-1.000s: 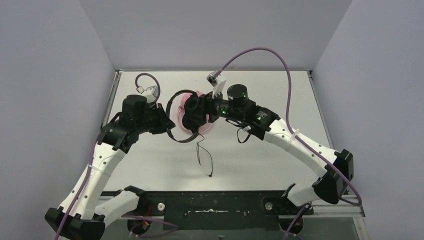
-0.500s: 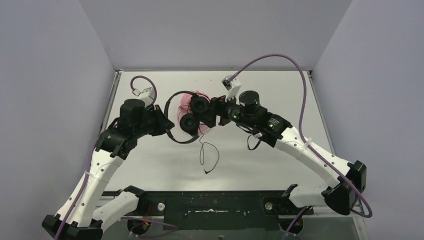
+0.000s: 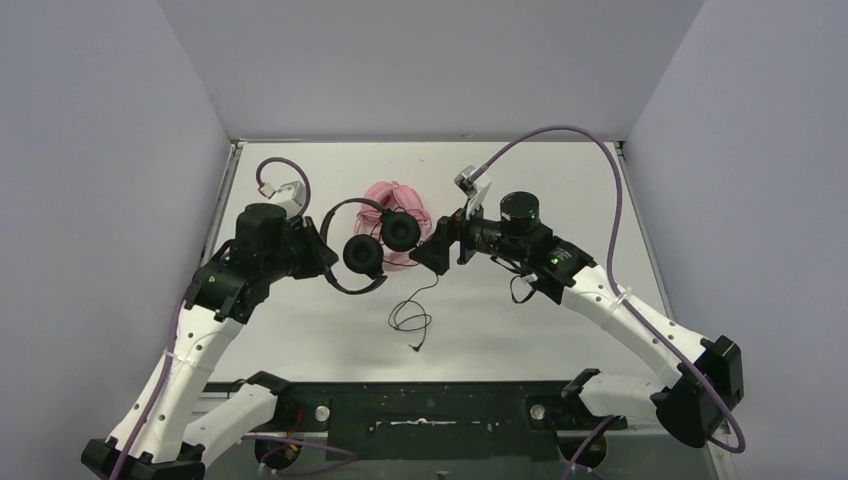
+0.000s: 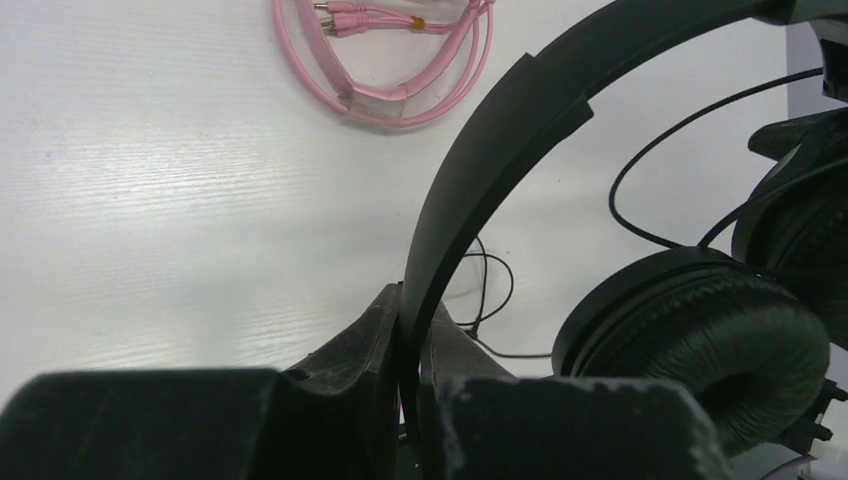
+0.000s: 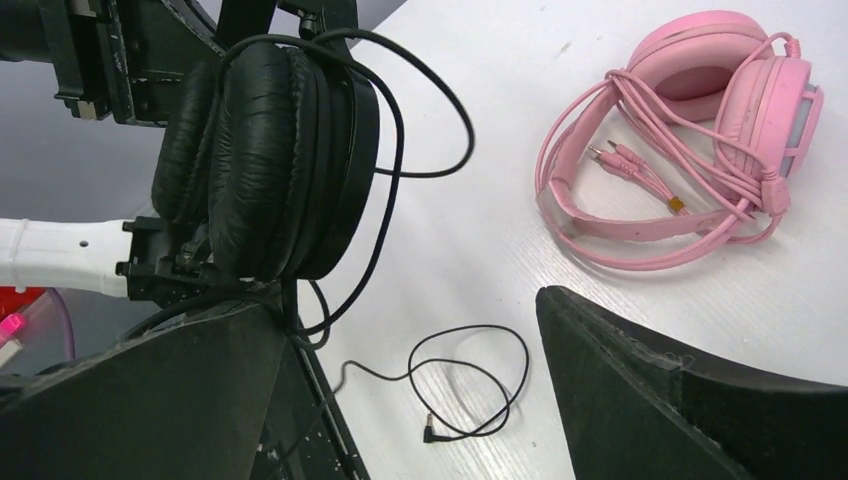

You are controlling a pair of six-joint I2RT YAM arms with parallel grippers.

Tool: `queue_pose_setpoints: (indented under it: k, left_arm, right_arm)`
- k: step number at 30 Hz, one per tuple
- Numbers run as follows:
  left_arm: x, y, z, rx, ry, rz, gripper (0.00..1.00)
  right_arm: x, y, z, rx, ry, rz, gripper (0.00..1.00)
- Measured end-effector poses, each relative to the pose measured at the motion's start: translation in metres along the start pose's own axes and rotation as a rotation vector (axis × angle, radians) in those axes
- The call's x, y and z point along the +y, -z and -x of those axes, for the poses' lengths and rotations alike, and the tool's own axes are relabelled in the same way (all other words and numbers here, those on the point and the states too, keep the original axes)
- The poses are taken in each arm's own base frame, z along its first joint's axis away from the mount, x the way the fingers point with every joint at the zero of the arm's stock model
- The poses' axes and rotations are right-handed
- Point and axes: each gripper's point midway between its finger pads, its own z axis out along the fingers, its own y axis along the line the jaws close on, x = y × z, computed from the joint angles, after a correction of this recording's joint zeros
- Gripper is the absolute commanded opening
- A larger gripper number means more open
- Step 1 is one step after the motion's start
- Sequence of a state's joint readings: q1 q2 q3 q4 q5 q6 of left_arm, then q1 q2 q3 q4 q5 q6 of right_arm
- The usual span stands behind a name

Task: Wrap the headphones
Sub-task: Wrap the headphones cable around the headphones.

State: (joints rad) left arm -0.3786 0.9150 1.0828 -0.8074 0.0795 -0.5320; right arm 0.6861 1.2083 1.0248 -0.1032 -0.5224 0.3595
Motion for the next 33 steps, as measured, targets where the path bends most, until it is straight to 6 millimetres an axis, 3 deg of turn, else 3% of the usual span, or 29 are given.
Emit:
queue_pose_setpoints:
  k: [1,4,5,8,10,12,13,14,16,18,20,23,27,33]
  left_arm:
    - [0.001,0.001,-0.001,0.004,-0.005,0.003,0.00]
    - [0.006,0.006,0.001,0.006,-0.021,0.027,0.00]
    - [0.009,0.009,0.005,-0.001,-0.030,0.041,0.00]
    - [0.017,0.020,0.020,-0.045,-0.060,0.066,0.00]
    - [0.018,0.031,0.032,-0.092,-0.097,0.055,0.00]
    - [0.016,0.044,0.039,-0.133,-0.155,0.029,0.00]
    - [0.013,0.050,0.040,-0.147,-0.191,0.012,0.00]
    - [0.009,0.054,0.040,-0.153,-0.223,-0.011,0.00]
    - [0.001,0.060,0.041,-0.159,-0.268,-0.058,0.00]
    - [-0.009,0.061,0.040,-0.155,-0.300,-0.112,0.00]
    - [-0.017,0.060,0.038,-0.142,-0.317,-0.163,0.00]
    - [-0.024,0.054,0.040,-0.152,-0.329,-0.199,0.00]
    - [-0.008,0.043,0.046,-0.157,-0.308,-0.088,0.00]
    - [0.028,0.027,0.054,-0.168,-0.268,0.147,0.00]
  right_arm:
    - [-0.001,0.001,0.000,-0.006,0.002,0.003,0.82]
    - [-0.008,0.002,0.000,-0.010,0.012,-0.017,0.76]
    - [-0.014,0.003,-0.002,-0.003,0.010,-0.053,0.69]
    - [-0.054,0.021,-0.016,0.021,-0.020,-0.268,0.63]
    - [-0.096,0.051,-0.030,0.030,-0.050,-0.483,0.61]
    - [-0.130,0.085,-0.041,0.042,-0.069,-0.666,0.67]
    - [-0.145,0.102,-0.045,0.055,-0.073,-0.751,0.76]
    - [-0.155,0.115,-0.048,0.069,-0.072,-0.810,0.87]
    - [-0.162,0.124,-0.053,0.121,-0.057,-0.836,0.99]
    - [-0.152,0.113,-0.055,0.168,-0.033,-0.722,1.00]
    - [-0.129,0.091,-0.052,0.179,-0.030,-0.529,1.00]
    - [-0.090,0.057,-0.029,0.092,-0.076,-0.277,1.00]
    - [-0.028,0.028,0.009,-0.045,-0.121,-0.032,1.00]
    - [0.046,0.010,0.038,-0.161,-0.180,0.155,1.00]
